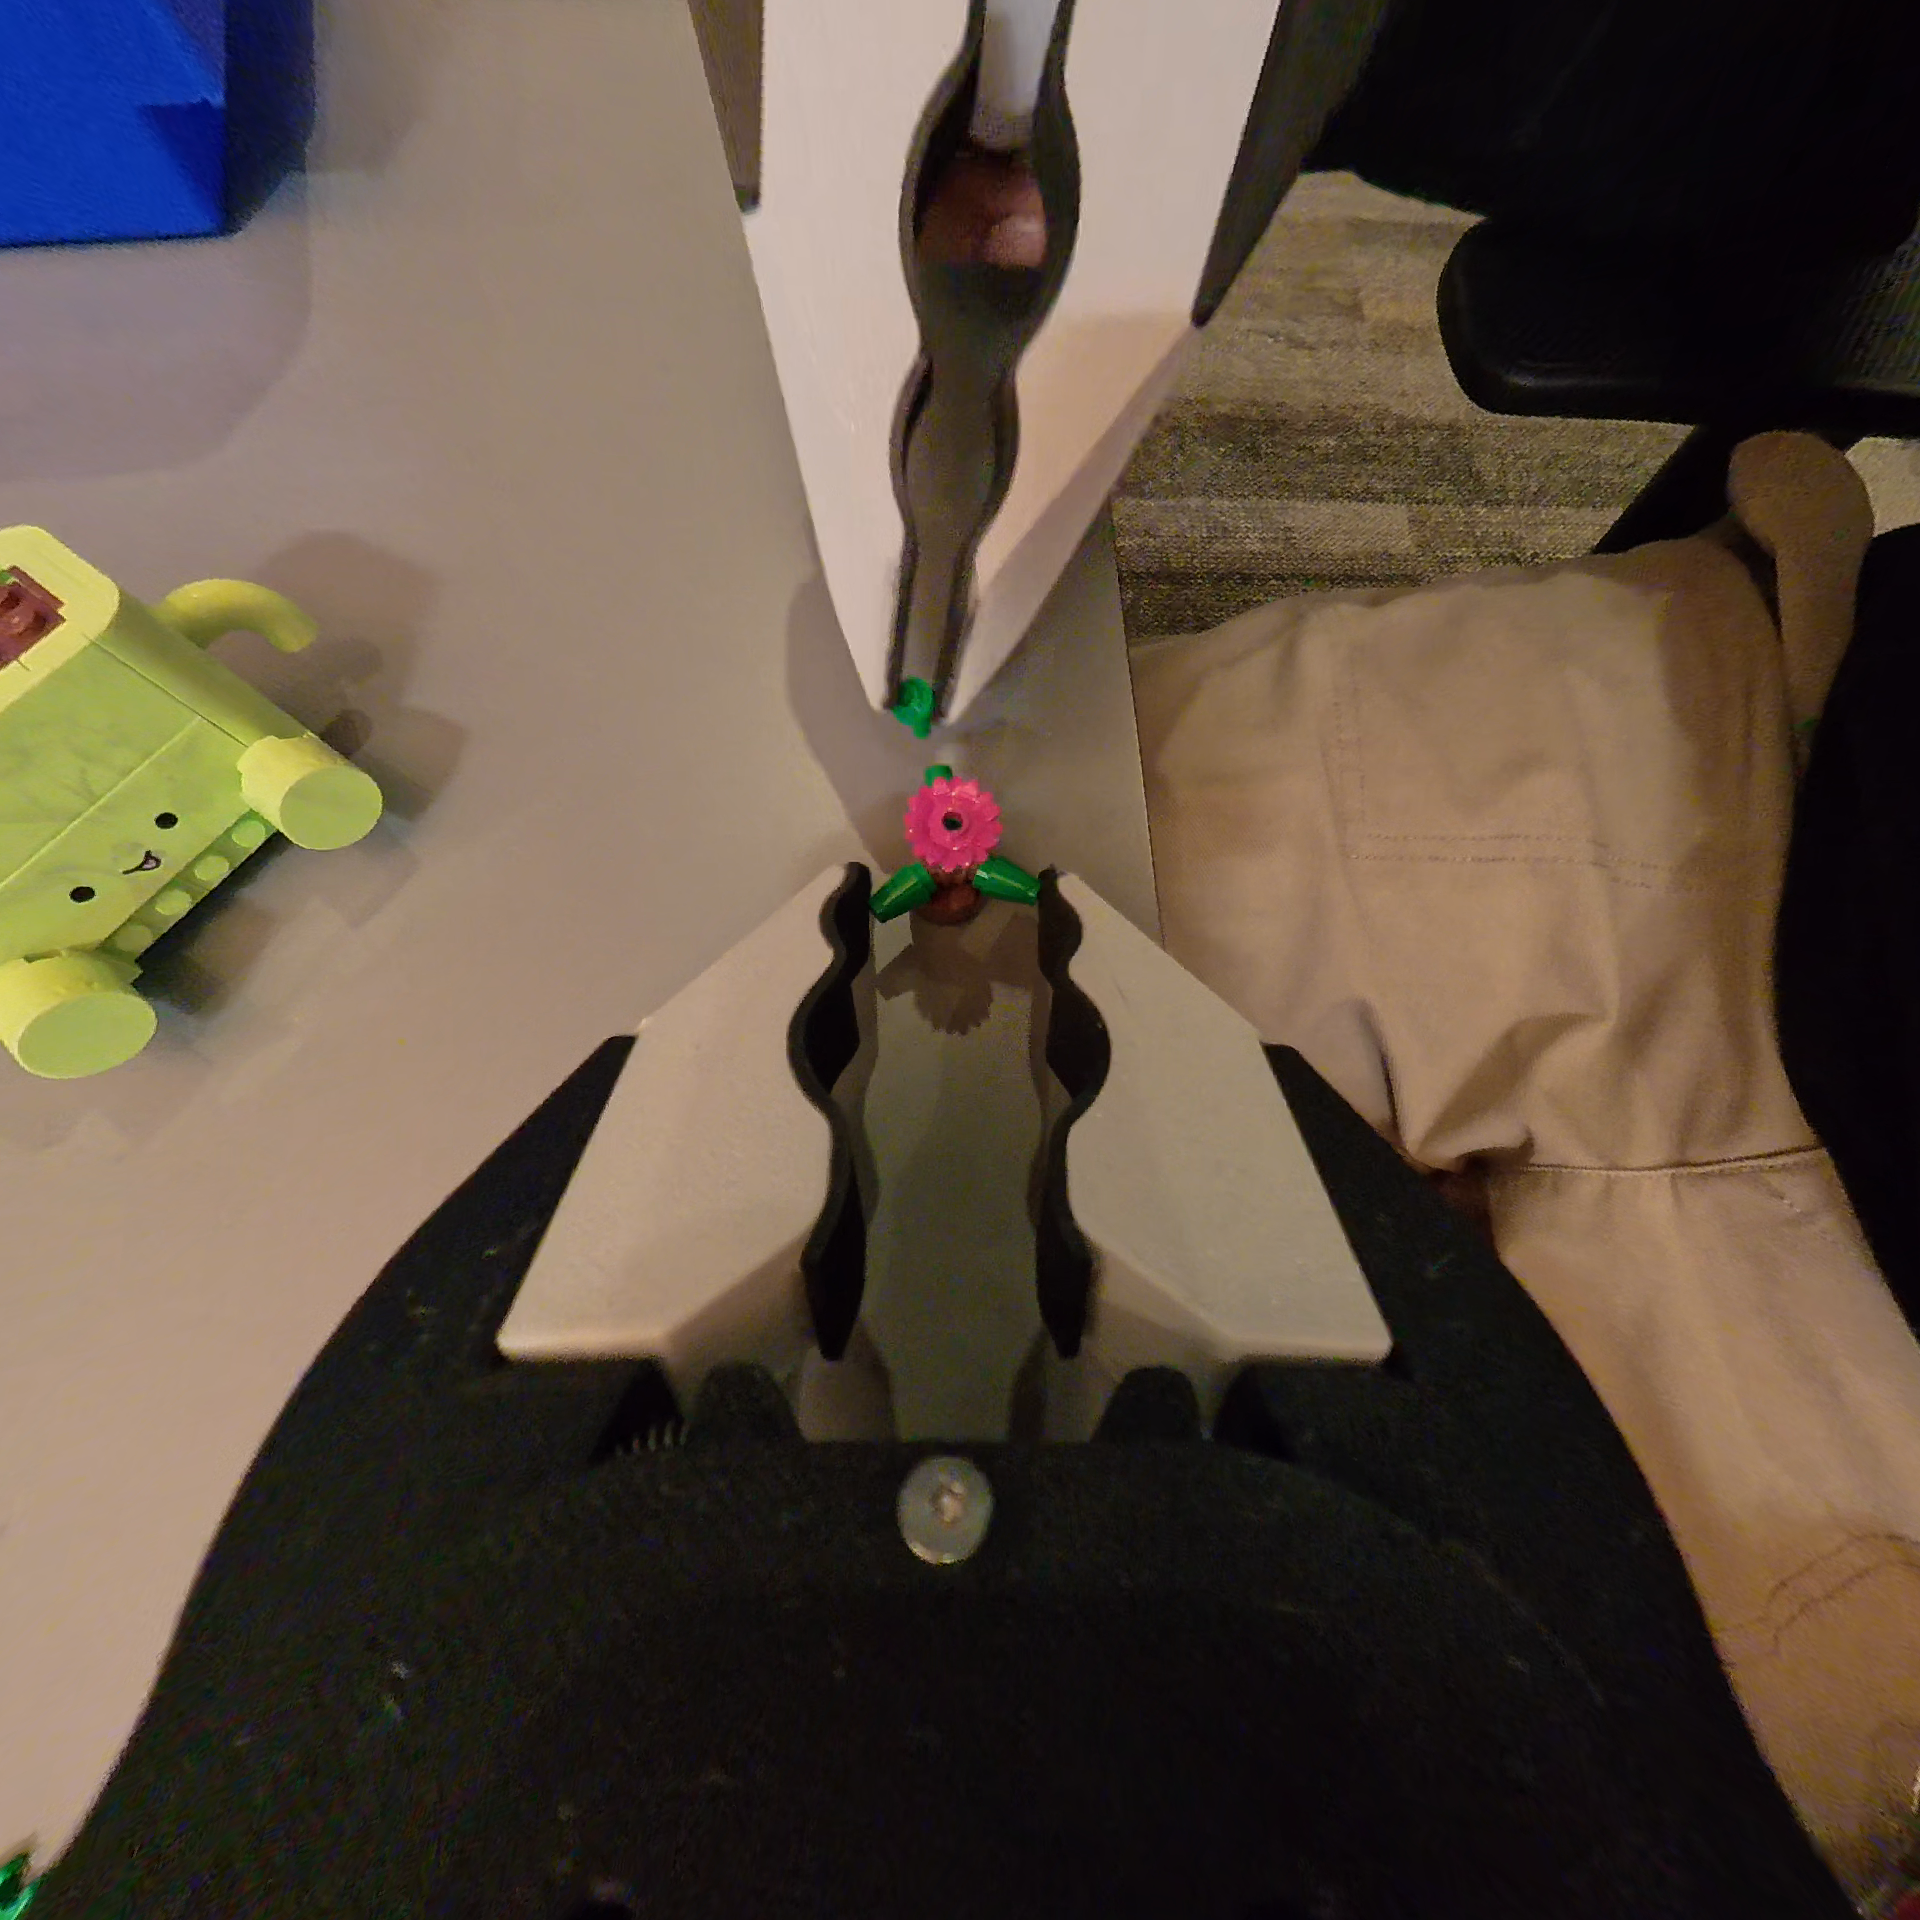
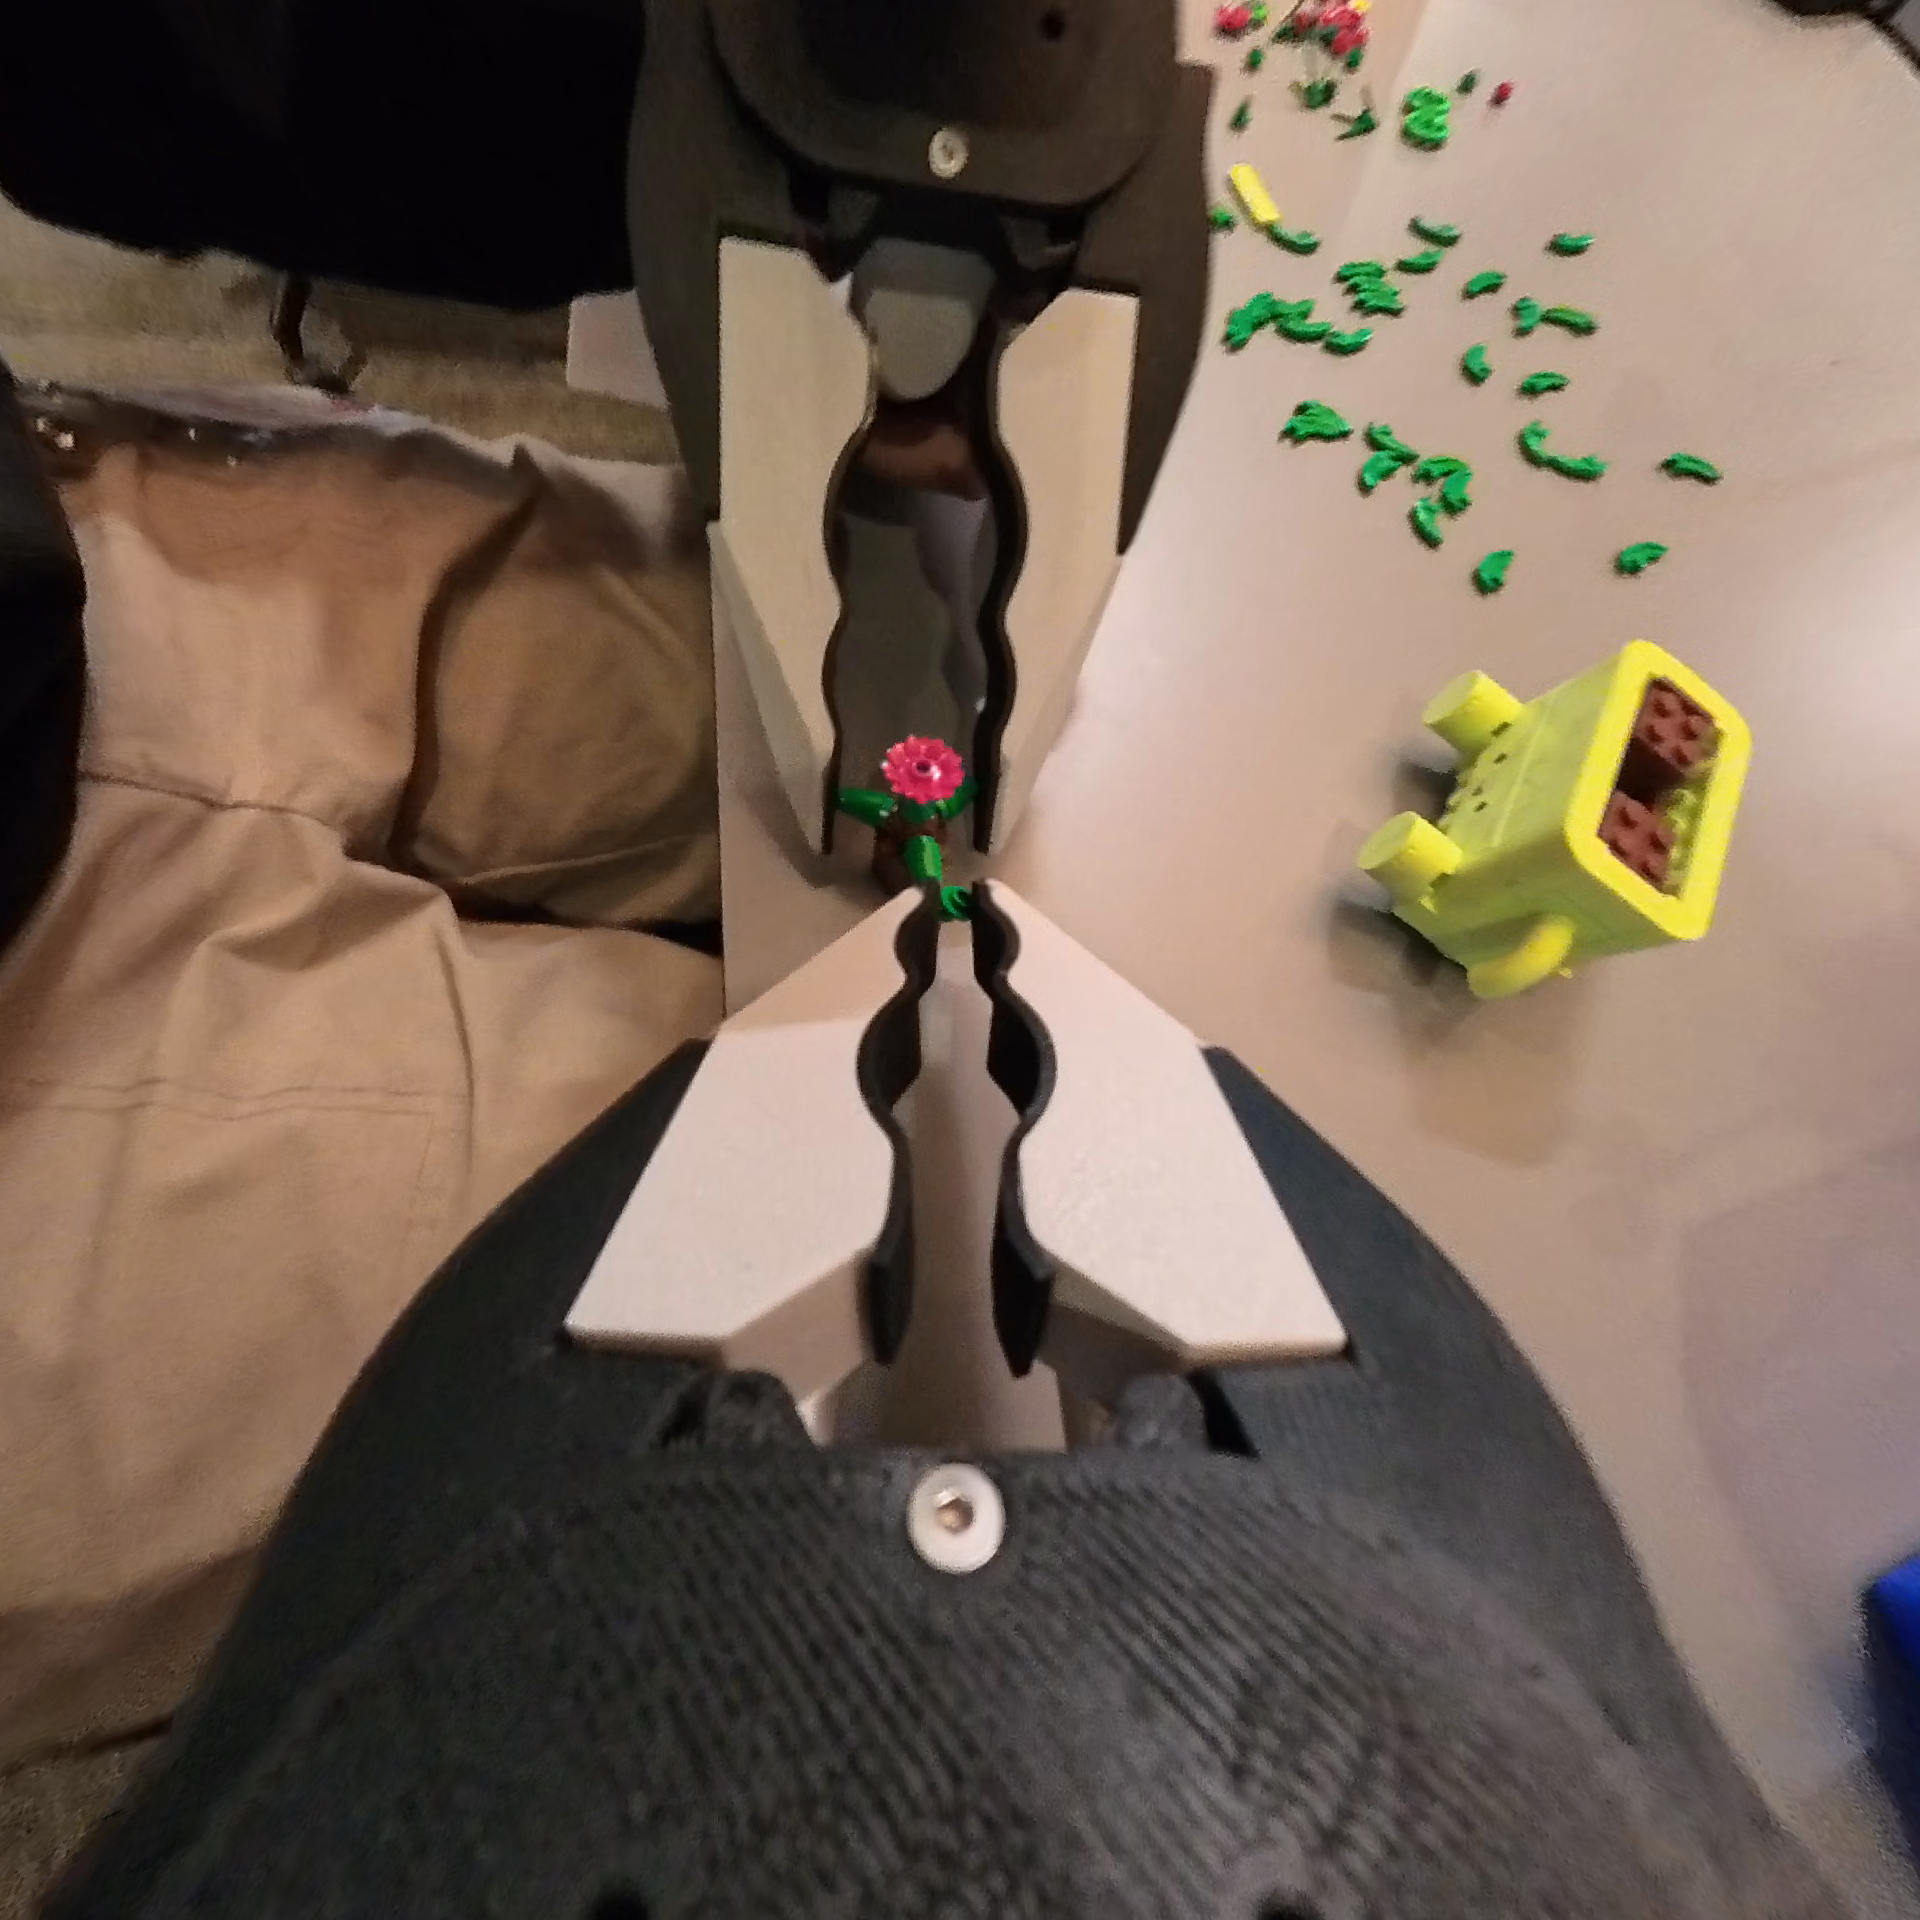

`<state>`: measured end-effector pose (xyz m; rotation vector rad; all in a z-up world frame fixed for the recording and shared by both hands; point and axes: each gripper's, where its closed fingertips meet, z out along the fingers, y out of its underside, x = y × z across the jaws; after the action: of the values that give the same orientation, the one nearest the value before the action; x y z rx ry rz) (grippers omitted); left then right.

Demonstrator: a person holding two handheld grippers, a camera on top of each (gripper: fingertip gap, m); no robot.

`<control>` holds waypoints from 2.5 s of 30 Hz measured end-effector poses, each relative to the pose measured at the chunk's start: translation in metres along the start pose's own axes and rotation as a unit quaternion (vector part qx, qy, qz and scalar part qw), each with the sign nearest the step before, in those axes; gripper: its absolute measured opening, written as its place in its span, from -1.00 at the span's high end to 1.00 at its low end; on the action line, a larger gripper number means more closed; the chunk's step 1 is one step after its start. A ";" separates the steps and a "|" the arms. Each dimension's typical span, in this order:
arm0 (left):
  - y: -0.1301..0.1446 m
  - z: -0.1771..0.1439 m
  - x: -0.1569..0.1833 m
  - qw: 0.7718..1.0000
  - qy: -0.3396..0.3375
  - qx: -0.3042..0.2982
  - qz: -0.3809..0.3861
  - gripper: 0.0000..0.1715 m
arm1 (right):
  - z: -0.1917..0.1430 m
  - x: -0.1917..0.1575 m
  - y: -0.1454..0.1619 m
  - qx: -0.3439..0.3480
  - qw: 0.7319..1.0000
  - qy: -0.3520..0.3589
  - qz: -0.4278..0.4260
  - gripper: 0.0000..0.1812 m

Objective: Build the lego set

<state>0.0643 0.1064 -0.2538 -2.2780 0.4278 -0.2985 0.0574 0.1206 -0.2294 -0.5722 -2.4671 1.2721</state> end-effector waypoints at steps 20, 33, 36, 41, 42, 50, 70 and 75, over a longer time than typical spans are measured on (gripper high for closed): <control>-0.106 -0.077 0.015 0.933 0.022 0.320 -0.162 0.84 | -0.069 -0.003 -0.089 0.368 0.916 0.004 0.161 0.96; -0.116 -0.074 0.033 0.827 0.252 0.364 -0.347 0.82 | -0.073 -0.016 -0.097 0.356 0.930 0.050 0.073 0.97; -0.116 -0.074 0.037 0.827 0.264 0.362 -0.340 0.84 | -0.074 -0.015 -0.097 0.359 0.929 0.051 0.073 0.96; -0.114 -0.072 0.036 0.822 0.268 0.366 -0.345 0.98 | -0.073 -0.017 -0.094 0.356 0.931 0.047 0.066 0.96; -0.114 -0.071 0.036 0.823 0.266 0.364 -0.345 0.98 | -0.072 -0.017 -0.093 0.353 0.932 0.048 0.063 0.96; -0.112 -0.069 0.037 0.827 0.265 0.357 -0.344 0.95 | -0.071 -0.021 -0.090 0.331 0.941 0.057 0.031 0.96; -0.099 -0.059 0.025 0.918 0.102 0.310 -0.227 0.99 | -0.060 -0.014 -0.076 0.299 0.950 0.039 0.079 0.82; -0.102 -0.060 0.028 0.904 0.130 0.324 -0.246 0.99 | -0.061 -0.018 -0.077 0.289 0.955 0.066 0.031 0.95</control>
<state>0.0905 0.1201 -0.1359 -1.6506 -0.1277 -0.8691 0.0838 0.1142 -0.1332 -0.5520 -1.8466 1.8094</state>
